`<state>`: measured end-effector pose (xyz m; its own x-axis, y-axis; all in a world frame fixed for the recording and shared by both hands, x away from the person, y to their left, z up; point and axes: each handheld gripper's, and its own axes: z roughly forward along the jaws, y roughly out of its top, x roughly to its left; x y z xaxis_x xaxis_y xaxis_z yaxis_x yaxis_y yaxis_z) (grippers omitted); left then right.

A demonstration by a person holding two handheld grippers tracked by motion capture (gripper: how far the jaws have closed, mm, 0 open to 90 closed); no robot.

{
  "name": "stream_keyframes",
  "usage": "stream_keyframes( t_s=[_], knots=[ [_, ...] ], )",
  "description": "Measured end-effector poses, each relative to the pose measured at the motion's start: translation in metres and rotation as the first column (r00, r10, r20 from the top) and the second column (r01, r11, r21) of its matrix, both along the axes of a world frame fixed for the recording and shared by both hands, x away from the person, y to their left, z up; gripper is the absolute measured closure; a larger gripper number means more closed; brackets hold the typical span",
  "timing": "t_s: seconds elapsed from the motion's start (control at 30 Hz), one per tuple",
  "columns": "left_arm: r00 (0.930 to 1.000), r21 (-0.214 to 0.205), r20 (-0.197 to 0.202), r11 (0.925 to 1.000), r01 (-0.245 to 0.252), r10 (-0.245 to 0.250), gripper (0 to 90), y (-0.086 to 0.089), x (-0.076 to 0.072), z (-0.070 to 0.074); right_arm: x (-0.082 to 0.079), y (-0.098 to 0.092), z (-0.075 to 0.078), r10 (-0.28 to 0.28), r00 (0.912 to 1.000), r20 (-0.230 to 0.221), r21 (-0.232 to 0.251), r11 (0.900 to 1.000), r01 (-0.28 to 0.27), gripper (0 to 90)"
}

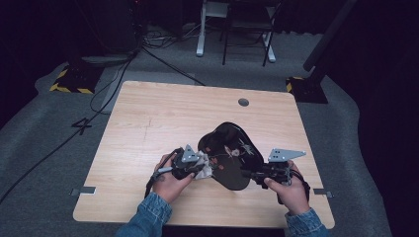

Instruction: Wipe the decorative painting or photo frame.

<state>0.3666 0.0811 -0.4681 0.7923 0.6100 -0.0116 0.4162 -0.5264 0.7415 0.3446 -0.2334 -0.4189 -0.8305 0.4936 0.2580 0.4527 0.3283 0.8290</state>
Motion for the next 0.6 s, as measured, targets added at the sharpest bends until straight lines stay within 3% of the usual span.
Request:
stream_keyframes(
  t_s=[0.2,0.6],
  knots=[
    [0.9999,-0.004,-0.015,1.0,0.004,-0.004,74.1,-0.003,-0.002,0.0,0.0,0.0,0.0,-0.001,1.0,-0.001,0.001,1.0,0.001,76.3],
    [0.9951,0.011,-0.025,0.9953,0.096,-0.095,74.3,-0.033,-0.017,0.001,0.0,0.0,0.0,-0.004,1.0,-0.004,0.003,1.0,0.004,76.3]
  ],
)
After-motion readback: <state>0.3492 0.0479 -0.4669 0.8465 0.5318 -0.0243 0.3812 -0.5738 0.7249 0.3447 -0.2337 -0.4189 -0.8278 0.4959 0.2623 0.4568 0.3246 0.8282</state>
